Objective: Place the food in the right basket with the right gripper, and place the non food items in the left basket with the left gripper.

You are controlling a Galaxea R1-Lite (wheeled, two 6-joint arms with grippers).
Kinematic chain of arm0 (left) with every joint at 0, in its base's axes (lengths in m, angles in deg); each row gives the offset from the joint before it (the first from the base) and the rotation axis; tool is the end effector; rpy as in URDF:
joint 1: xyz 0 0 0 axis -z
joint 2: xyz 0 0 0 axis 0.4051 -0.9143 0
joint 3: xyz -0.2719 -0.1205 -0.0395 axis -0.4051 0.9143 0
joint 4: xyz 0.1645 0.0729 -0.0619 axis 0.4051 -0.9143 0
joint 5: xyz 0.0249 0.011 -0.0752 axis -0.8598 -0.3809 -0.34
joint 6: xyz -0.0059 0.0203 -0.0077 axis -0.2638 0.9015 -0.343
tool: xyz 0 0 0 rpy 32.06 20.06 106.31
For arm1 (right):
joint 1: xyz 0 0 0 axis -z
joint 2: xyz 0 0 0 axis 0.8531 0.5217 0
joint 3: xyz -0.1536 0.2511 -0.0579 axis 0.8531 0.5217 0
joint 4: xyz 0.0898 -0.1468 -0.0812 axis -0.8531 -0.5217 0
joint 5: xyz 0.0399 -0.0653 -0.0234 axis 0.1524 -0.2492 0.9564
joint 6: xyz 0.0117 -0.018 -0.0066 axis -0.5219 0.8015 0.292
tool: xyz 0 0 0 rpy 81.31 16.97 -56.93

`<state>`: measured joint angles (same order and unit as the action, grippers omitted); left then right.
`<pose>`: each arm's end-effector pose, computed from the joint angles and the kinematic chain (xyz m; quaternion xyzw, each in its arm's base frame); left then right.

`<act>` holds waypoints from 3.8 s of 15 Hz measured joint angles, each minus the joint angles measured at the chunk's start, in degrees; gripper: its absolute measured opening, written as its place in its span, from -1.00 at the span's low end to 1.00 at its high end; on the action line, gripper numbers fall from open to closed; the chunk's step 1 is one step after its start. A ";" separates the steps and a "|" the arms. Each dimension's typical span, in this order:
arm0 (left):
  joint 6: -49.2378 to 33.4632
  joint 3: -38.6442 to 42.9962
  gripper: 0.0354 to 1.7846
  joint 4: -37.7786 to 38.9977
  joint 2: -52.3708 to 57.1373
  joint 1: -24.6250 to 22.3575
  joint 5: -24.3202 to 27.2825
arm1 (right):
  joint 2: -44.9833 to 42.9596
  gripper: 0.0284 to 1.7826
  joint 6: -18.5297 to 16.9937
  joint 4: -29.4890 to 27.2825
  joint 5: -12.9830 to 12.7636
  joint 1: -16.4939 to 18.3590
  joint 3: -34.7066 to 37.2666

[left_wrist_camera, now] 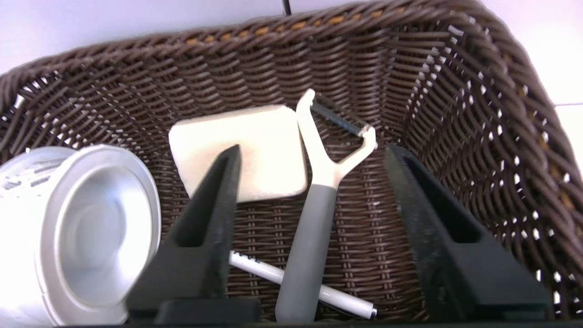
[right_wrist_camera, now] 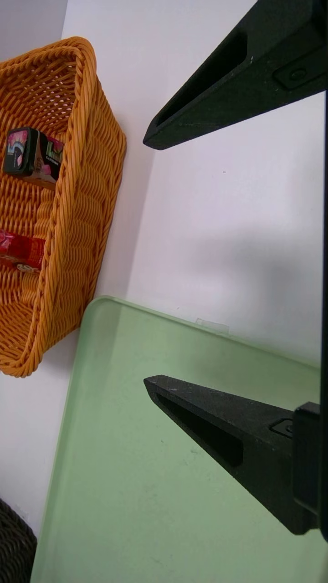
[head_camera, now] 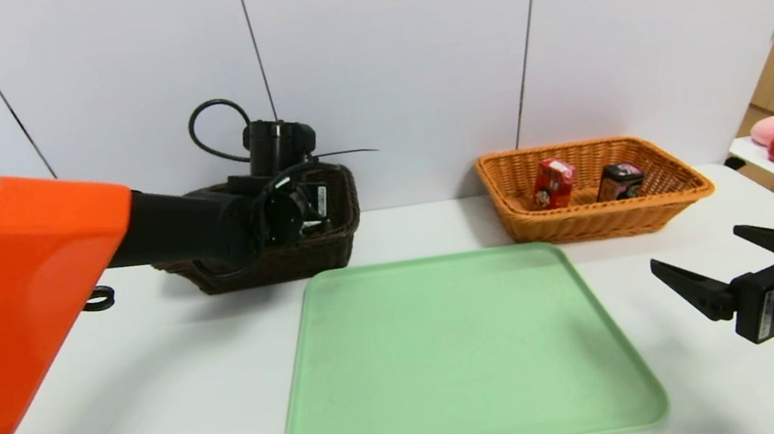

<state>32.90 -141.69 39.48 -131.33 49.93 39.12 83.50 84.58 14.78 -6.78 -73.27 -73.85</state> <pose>0.4076 -0.1868 0.1864 0.0492 0.1547 0.0348 0.9861 0.1605 0.0400 0.1559 -0.0502 0.0989 0.0856 0.9901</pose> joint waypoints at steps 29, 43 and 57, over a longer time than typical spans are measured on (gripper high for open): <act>13.06 82.44 0.89 -15.79 118.94 -25.94 17.79 | -64.85 0.92 3.61 -37.18 10.92 14.01 8.30; 12.29 91.58 0.89 -12.42 123.92 -25.94 31.39 | -72.47 0.92 7.23 -46.57 8.50 14.74 13.95; 3.67 91.76 0.89 -11.72 123.87 -25.94 29.49 | -72.47 0.92 -3.90 -46.41 5.12 14.79 13.92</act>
<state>36.57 -49.93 27.76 -7.46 23.99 68.61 11.03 80.68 -31.63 -1.66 -58.48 -59.93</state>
